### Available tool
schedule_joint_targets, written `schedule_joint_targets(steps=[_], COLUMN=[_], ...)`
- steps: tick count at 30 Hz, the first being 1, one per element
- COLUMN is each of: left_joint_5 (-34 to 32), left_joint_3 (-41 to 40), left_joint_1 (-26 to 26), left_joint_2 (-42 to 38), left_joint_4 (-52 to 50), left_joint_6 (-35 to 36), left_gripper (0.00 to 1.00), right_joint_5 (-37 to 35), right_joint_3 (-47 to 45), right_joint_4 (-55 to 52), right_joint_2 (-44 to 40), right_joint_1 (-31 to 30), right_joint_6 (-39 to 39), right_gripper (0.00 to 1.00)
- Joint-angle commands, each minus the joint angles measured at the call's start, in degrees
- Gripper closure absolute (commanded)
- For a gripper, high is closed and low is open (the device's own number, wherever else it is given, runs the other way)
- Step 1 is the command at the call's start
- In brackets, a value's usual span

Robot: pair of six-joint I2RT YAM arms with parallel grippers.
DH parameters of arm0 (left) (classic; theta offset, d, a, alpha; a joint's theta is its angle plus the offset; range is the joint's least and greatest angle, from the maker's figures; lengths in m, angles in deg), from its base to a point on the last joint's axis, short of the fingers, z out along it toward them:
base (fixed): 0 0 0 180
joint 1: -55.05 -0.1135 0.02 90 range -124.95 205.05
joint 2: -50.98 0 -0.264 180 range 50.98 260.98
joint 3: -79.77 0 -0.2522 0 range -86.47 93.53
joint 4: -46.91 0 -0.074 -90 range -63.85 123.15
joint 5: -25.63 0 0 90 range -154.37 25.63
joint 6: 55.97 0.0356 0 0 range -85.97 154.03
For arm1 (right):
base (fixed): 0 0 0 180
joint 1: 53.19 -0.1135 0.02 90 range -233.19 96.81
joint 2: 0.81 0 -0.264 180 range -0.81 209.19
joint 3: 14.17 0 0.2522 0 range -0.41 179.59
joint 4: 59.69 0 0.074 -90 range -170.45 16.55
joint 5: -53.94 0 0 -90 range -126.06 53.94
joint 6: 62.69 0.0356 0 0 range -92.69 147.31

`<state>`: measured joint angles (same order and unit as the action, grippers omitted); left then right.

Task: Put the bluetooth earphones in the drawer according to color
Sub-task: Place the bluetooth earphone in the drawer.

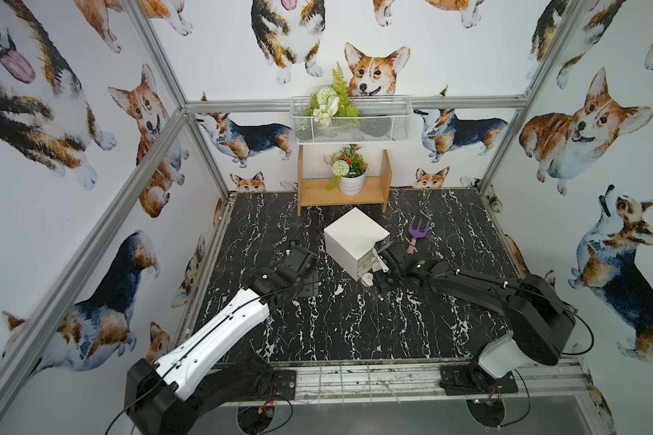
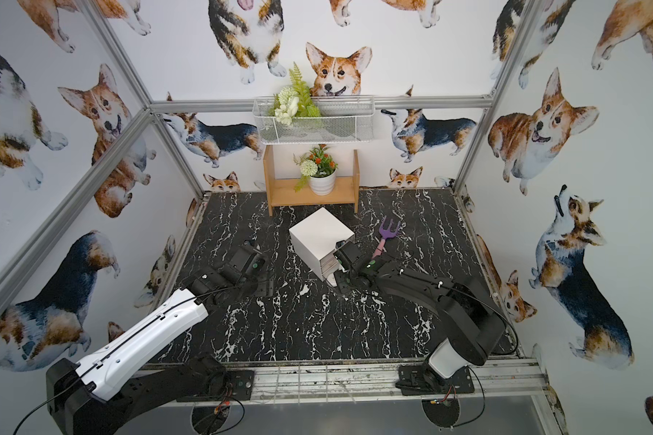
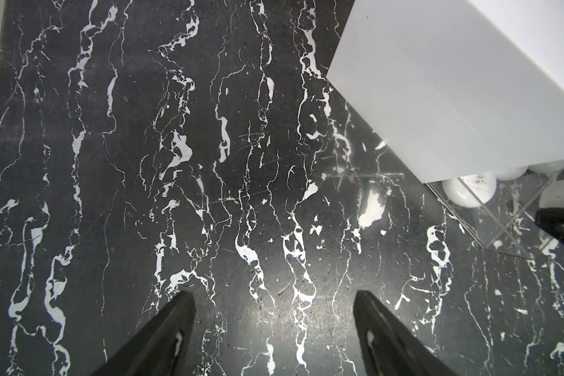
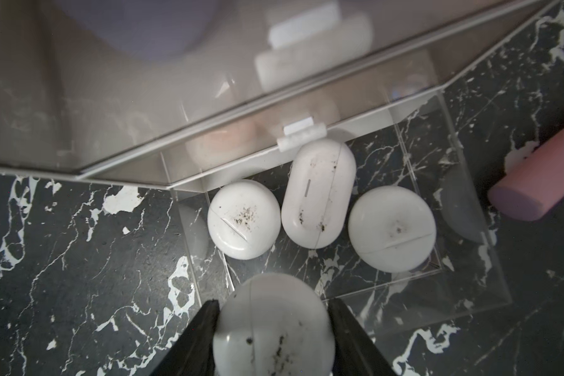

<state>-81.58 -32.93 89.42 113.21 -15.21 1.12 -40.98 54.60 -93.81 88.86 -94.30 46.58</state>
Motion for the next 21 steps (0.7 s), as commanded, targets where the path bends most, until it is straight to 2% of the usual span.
schedule_joint_targets(steps=[1,14,15,21], left_joint_5=[-0.5,-0.7,-0.8,-1.2], left_joint_3=[0.5,2.4,2.6,3.6], left_joint_1=[-0.1,-0.3,-0.3,-0.4], left_joint_2=[-0.3,1.0,1.0,1.2], left_joint_4=[-1.1,-1.8,-1.9,-2.5], left_joint_6=[-0.1,0.6,0.7,1.2], left_gripper=[0.17,0.17,0.17,0.17], right_joint_5=[-1.7,-4.1,-4.2,-4.5], right_joint_3=[-0.1,-0.9,-0.8,0.6], right_joint_4=[1.9,0.7,0.4,-1.8], right_joint_2=[1.6,4.8,4.9,3.6], right_joint_1=[0.1,0.1,0.1,0.1], right_joint_6=[-0.8,-1.5,-1.4,-1.6], right_gripper=[0.49,0.38,0.33,0.27])
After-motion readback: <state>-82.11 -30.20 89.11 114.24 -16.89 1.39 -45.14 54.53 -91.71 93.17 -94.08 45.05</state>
